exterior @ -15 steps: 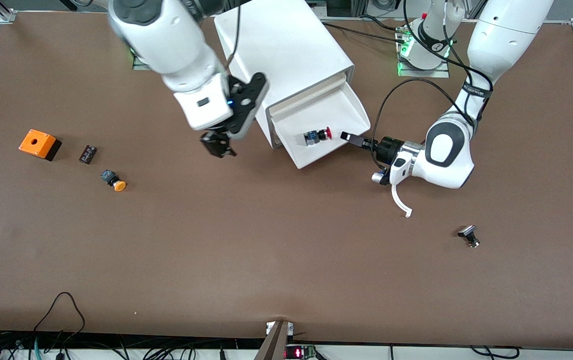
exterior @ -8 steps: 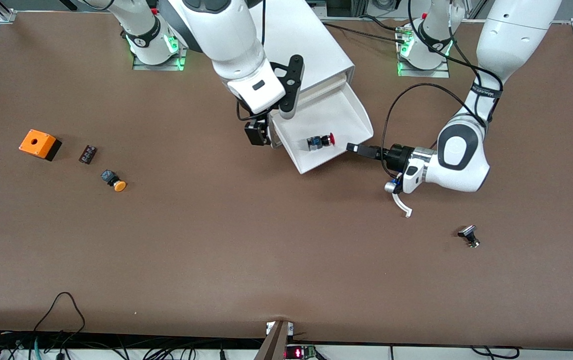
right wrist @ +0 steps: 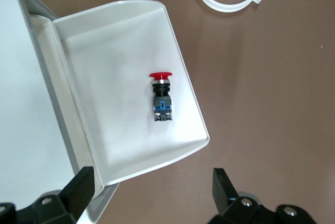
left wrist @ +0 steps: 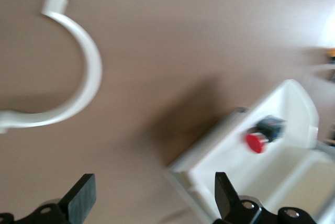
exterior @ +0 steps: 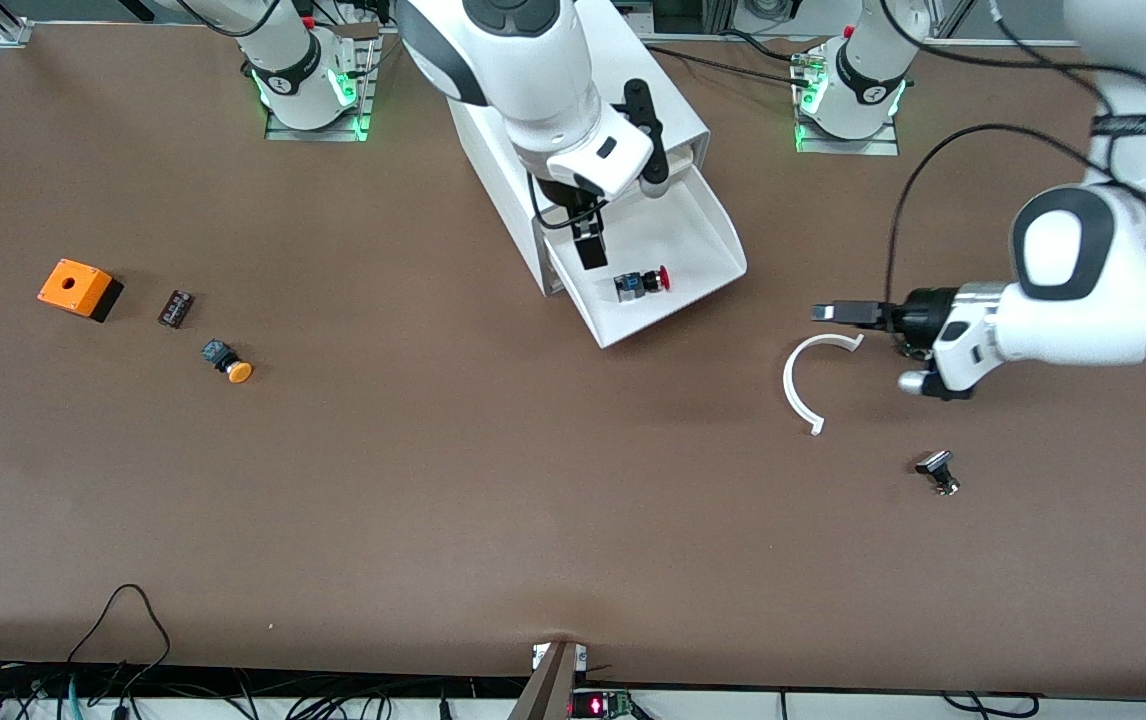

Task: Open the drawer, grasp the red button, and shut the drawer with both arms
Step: 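Retract the left gripper while the right gripper reaches into the drawer, then grasp the red mushroom button inside the drawer with the right gripper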

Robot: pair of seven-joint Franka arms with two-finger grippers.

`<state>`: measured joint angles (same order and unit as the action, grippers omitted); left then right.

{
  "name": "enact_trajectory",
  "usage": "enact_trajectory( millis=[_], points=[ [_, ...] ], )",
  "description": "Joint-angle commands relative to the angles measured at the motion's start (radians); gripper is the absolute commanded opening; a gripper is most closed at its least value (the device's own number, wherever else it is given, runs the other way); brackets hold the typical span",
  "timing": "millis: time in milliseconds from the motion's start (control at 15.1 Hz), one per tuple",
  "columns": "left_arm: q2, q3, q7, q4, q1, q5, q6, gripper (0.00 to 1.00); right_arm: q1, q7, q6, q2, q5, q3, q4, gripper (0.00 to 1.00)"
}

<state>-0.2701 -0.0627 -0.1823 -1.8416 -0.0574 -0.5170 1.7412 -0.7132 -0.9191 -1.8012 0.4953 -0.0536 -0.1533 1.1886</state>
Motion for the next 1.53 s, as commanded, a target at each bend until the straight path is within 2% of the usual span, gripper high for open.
enact_trajectory(
  millis=[0, 133, 266, 399, 598, 731, 864, 997, 1462],
  points=[
    [0.101, 0.0, 0.017, -0.007, -0.007, 0.205, -0.003, 1.0, -0.011, -0.061, 0.02, 0.057, 0.015, -0.005, -0.047, 1.0],
    [0.159, 0.0, 0.011, 0.008, -0.012, 0.348, -0.005, 1.0, -0.034, -0.073, 0.025, 0.109, 0.02, -0.003, -0.075, 1.0],
    [0.21, -0.002, 0.006, 0.034, -0.009, 0.477, -0.008, 1.0, -0.063, -0.073, 0.022, 0.141, 0.07, -0.003, -0.086, 1.0],
    [0.244, -0.003, 0.001, 0.06, 0.001, 0.555, -0.011, 1.0, -0.069, -0.073, 0.007, 0.17, 0.075, 0.001, -0.096, 1.0],
    [0.247, 0.0, 0.006, 0.091, -0.001, 0.56, -0.011, 1.0, -0.071, -0.076, -0.042, 0.218, 0.096, 0.005, -0.125, 1.0],
    [0.262, 0.003, 0.018, 0.091, -0.001, 0.563, -0.06, 1.0, -0.074, -0.078, -0.098, 0.253, 0.118, 0.005, -0.126, 1.0],
    [0.27, 0.003, 0.105, 0.096, 0.001, 0.551, -0.062, 1.0, -0.071, -0.078, -0.124, 0.267, 0.12, 0.005, -0.126, 1.0],
    [0.276, 0.0, 0.184, 0.123, -0.001, 0.563, -0.077, 1.0, -0.071, -0.078, -0.139, 0.278, 0.12, 0.005, -0.126, 1.0],
    [0.27, -0.005, 0.216, 0.136, -0.009, 0.563, -0.065, 1.0, -0.089, -0.07, -0.138, 0.307, 0.126, 0.003, -0.122, 1.0]
  ],
)
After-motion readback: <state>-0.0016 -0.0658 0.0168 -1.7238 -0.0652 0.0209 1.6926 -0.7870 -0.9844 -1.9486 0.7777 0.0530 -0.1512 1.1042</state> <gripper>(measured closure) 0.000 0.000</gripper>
